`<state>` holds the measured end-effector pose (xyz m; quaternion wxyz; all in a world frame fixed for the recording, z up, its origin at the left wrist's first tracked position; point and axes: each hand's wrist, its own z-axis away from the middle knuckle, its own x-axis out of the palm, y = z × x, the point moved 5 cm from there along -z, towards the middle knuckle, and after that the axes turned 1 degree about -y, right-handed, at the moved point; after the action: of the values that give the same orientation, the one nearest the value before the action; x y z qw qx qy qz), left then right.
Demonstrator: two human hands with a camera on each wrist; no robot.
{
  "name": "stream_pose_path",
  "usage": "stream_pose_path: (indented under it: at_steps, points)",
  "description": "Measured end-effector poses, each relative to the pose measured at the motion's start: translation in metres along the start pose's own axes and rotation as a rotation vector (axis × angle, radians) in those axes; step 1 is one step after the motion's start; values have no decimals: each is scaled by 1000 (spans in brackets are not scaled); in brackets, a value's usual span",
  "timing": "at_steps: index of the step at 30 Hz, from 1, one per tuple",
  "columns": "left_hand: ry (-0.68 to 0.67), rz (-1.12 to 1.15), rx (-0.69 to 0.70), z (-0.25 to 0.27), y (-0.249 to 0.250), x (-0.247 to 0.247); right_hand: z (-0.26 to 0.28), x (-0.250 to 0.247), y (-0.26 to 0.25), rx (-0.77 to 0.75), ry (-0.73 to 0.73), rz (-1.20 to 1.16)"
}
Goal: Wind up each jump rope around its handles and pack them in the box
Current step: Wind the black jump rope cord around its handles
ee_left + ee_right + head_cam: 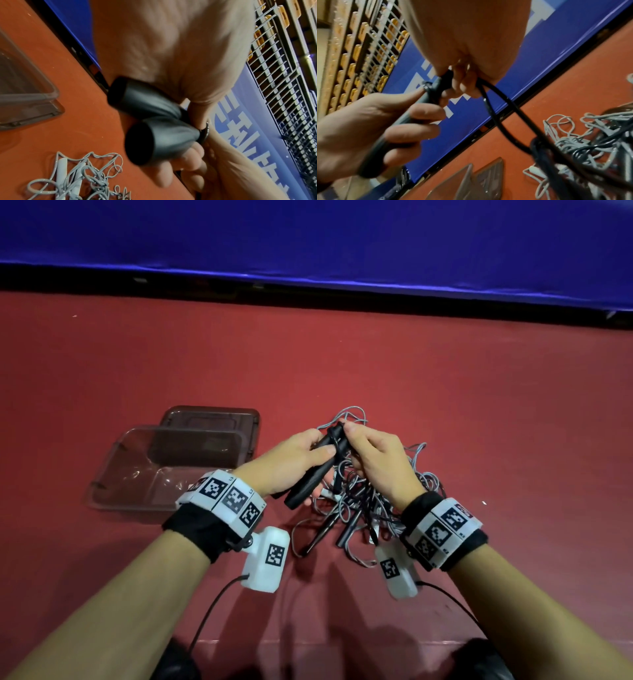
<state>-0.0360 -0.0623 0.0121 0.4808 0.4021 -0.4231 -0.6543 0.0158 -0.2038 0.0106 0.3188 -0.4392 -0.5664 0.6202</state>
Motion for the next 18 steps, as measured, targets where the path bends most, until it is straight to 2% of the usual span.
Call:
stream_pose_path:
  at_steps: [8, 13, 15, 18]
  points:
    - [132, -214, 12, 0, 1, 3, 0, 5, 4, 9, 57, 149]
    - [232, -248, 42, -1, 0, 2, 2, 2, 5, 121, 108, 245]
    - [256, -256, 51, -2, -2, -2, 2, 0, 4, 125, 50, 249]
    - [316, -130, -8, -5, -14, -11, 0, -4, 4, 151, -178, 300]
